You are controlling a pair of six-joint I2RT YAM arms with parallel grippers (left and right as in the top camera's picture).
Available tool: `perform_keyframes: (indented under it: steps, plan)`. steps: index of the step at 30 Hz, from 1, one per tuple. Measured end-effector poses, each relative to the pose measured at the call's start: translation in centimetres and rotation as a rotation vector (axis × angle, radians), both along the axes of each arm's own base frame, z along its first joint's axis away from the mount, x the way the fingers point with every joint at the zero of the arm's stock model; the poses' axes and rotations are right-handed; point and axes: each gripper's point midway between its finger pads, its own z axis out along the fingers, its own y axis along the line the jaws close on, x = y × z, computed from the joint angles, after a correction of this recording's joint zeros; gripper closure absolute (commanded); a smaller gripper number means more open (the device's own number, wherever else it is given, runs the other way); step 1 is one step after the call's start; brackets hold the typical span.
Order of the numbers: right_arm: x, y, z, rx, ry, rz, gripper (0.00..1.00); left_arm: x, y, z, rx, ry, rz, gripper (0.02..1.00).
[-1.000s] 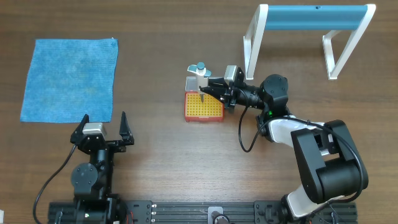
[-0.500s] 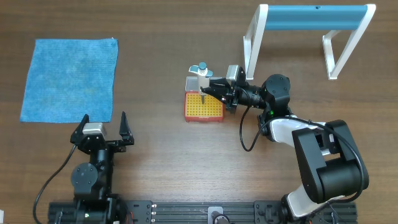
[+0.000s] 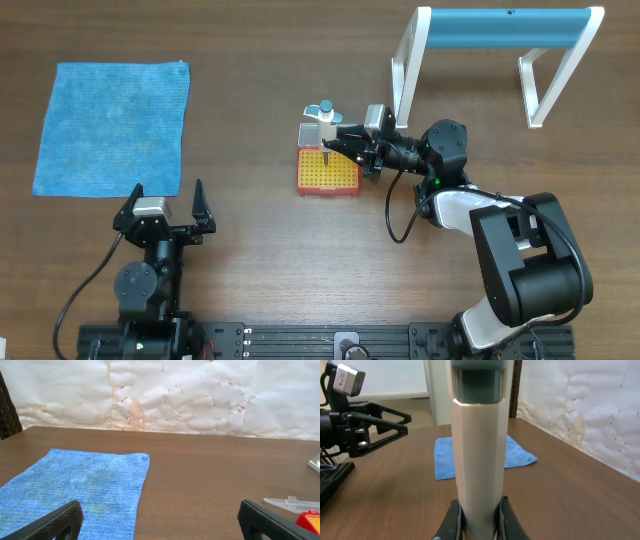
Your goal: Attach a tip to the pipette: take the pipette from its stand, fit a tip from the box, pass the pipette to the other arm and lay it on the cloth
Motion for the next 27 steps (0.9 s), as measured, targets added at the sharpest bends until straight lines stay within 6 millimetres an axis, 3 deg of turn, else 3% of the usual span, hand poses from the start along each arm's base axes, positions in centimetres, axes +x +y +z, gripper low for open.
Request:
perform_keyframes:
  steps: [27]
  plan:
    - [0.0,0.0,-1.1,-0.017,0.002,-0.006,0.921,0.0,0.0,0.0,0.0,0.0,0.0,0.02]
